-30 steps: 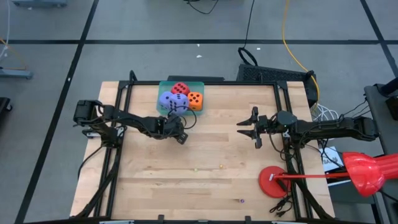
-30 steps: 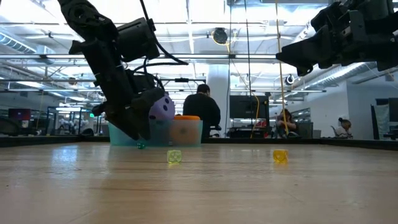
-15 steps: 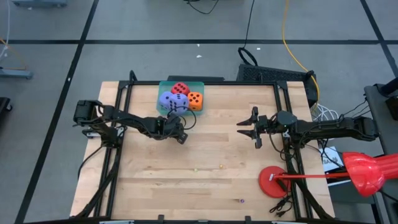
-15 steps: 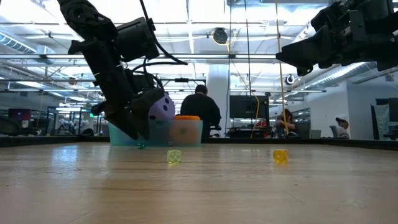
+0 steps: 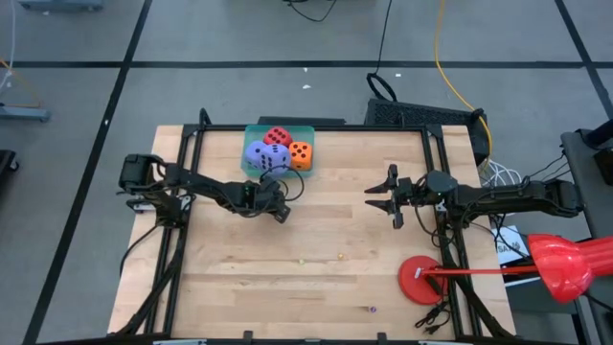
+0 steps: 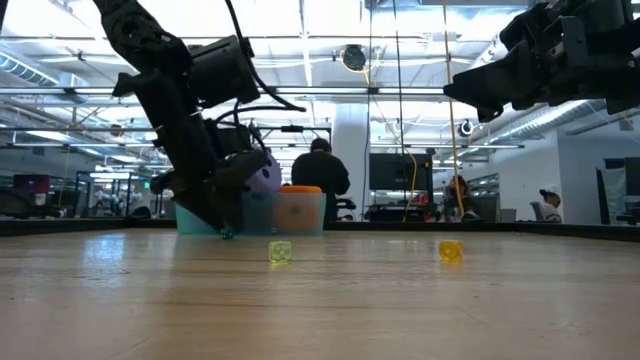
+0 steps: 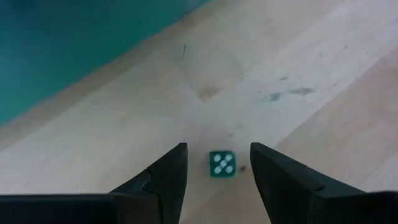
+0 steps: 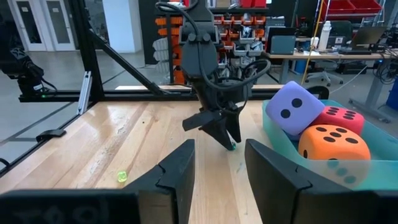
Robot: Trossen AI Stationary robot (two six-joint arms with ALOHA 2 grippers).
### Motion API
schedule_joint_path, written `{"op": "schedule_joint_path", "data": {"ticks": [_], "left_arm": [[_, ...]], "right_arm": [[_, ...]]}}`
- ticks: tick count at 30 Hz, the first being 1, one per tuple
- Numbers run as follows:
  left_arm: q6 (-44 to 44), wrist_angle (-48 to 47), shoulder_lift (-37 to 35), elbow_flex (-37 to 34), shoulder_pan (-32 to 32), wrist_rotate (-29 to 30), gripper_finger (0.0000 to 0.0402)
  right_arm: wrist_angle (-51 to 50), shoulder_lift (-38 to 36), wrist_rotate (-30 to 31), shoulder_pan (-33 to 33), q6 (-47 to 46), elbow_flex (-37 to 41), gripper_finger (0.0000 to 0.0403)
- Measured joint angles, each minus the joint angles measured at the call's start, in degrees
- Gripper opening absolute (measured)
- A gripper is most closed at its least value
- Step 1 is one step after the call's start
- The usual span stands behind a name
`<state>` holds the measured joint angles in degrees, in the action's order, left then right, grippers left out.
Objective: Pick & Place Dice
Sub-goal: Put the small green dice into the green bin
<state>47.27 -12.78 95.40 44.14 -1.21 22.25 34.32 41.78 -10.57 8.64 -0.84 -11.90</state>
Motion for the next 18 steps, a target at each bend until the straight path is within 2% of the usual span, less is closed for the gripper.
{"op": "schedule_joint_path", "data": {"ticks": [18], "left_arm": [[0.02,-1.04,0.21,0.02,0.24,0.05,0.0186]], "right_arm": [[0.0,0.02,0.0,0.0,0.0,0.0,0.013]]}}
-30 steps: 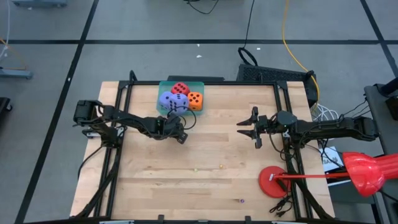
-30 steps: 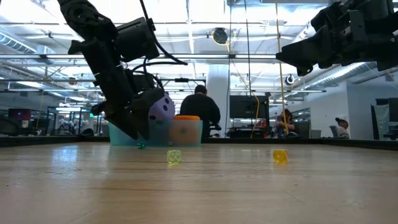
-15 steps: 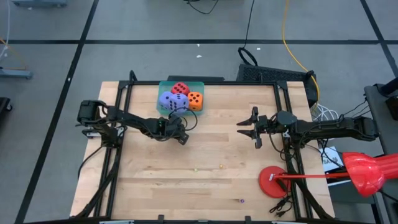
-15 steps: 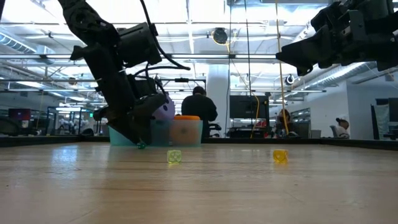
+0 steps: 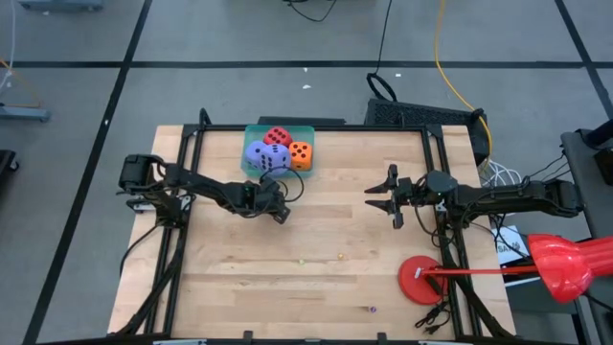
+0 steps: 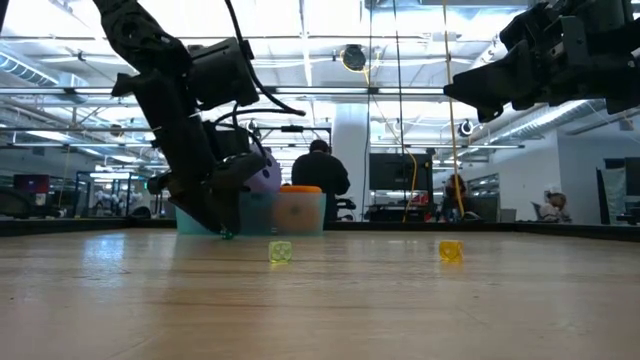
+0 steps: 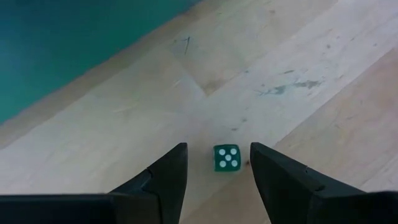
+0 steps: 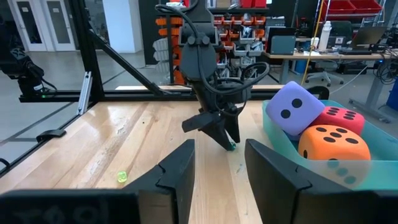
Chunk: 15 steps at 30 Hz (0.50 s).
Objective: Pick & Place Dice
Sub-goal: Put the small green dice into the green bin
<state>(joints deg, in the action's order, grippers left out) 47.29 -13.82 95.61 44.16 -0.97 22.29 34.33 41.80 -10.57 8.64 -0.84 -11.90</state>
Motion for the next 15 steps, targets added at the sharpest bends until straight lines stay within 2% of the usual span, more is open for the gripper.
{"op": "schedule_joint_path", "data": {"ticks": [6,8,10,15], "left_arm": [[0.85,1.18,1.4,0.09,0.11,-0.99,0.0184],[1.01,1.34,1.42,0.07,0.11,-0.89,0.0171],[1.08,1.42,1.47,0.07,0.1,-0.66,0.0143],[0.76,1.95,1.51,0.07,0.22,-0.85,0.0042]], "right_arm": [[-0.04,0.0,0.0,-0.01,0.0,0.0,0.013],[0.02,0.0,0.0,0.0,0.0,0.0,0.013],[0.01,0.0,0.0,-0.01,0.0,0.0,0.013],[0.0,0.0,0.0,-0.02,0.0,0.0,0.013]]}}
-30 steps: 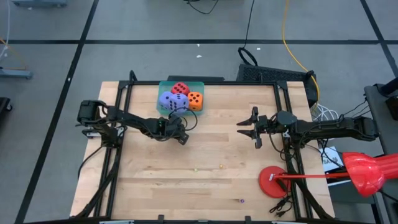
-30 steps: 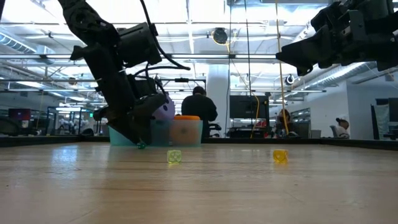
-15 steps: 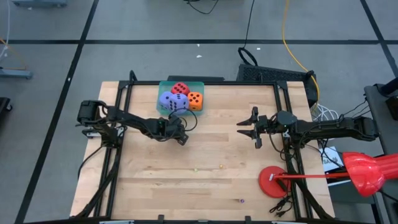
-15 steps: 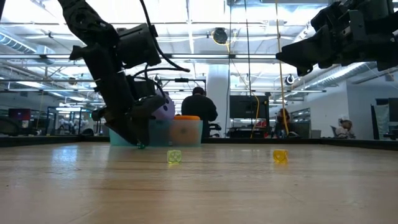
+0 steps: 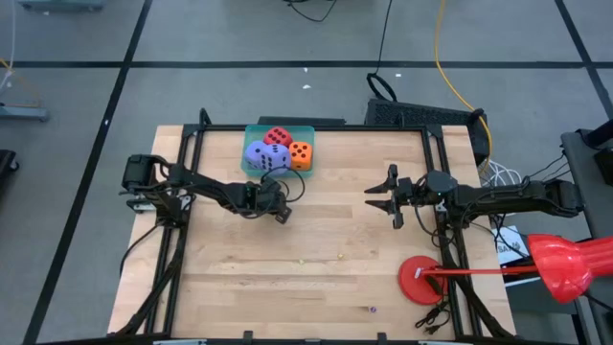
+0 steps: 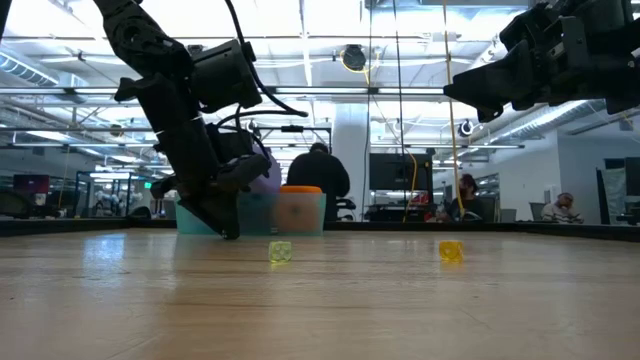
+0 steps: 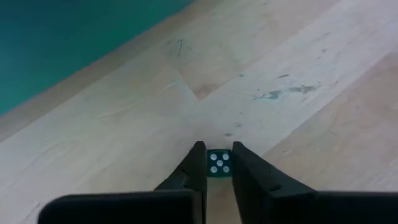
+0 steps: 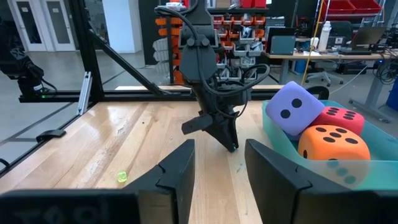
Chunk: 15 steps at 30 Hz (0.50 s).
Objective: Pick & Place Dice
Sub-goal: Put the small green dice into the green bin
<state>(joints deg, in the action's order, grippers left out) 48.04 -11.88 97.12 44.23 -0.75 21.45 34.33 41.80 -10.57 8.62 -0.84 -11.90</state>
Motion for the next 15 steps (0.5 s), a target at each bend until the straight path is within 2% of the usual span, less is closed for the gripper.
{"op": "schedule_joint_path", "data": {"ticks": [15], "left_arm": [[-1.01,-0.02,-0.25,3.19,1.0,-1.26,0.0043]], "right_arm": [[0.04,0.0,-0.02,0.02,0.0,0.0,0.013]]}}
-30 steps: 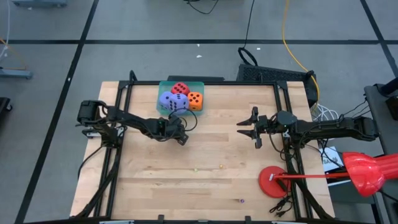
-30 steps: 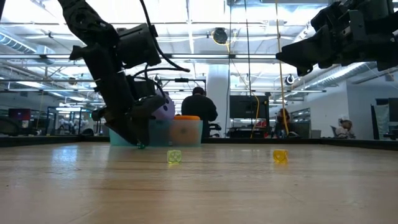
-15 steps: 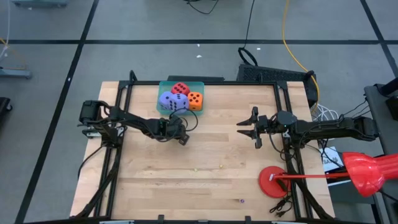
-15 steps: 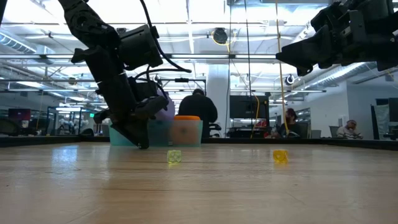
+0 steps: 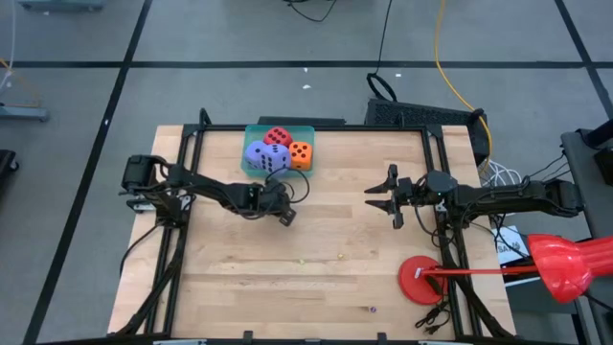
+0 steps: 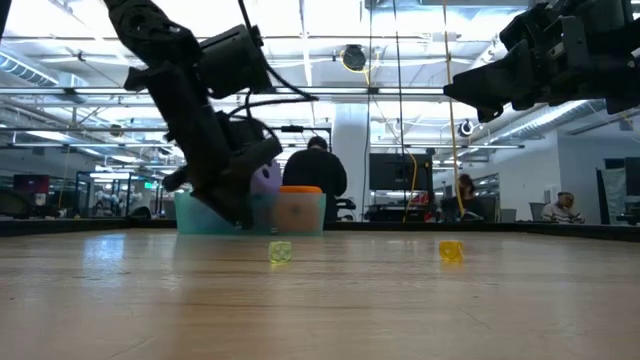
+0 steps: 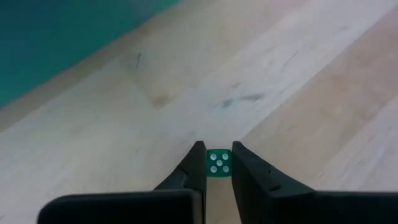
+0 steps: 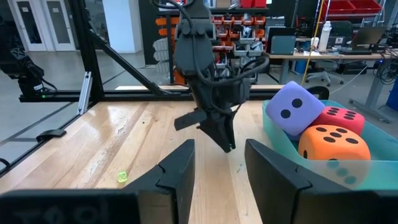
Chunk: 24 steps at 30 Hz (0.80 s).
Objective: Pick & Place Dice
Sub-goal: Put the small green dice into the green bin
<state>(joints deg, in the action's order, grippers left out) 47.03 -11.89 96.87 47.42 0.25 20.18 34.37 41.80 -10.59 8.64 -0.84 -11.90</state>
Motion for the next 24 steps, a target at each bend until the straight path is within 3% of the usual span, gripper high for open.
{"op": "schedule_joint_path", "data": {"ticks": [12,24], "left_arm": [[-2.54,0.44,-9.11,4.42,-0.2,4.86,0.0045],[-5.36,-1.67,-20.32,5.64,-4.73,5.38,0.0046]], "right_arm": [[0.05,0.0,0.01,0.0,0.0,0.0,0.013],[-0.15,0.0,0.02,-0.02,0.0,0.02,0.013]]}}
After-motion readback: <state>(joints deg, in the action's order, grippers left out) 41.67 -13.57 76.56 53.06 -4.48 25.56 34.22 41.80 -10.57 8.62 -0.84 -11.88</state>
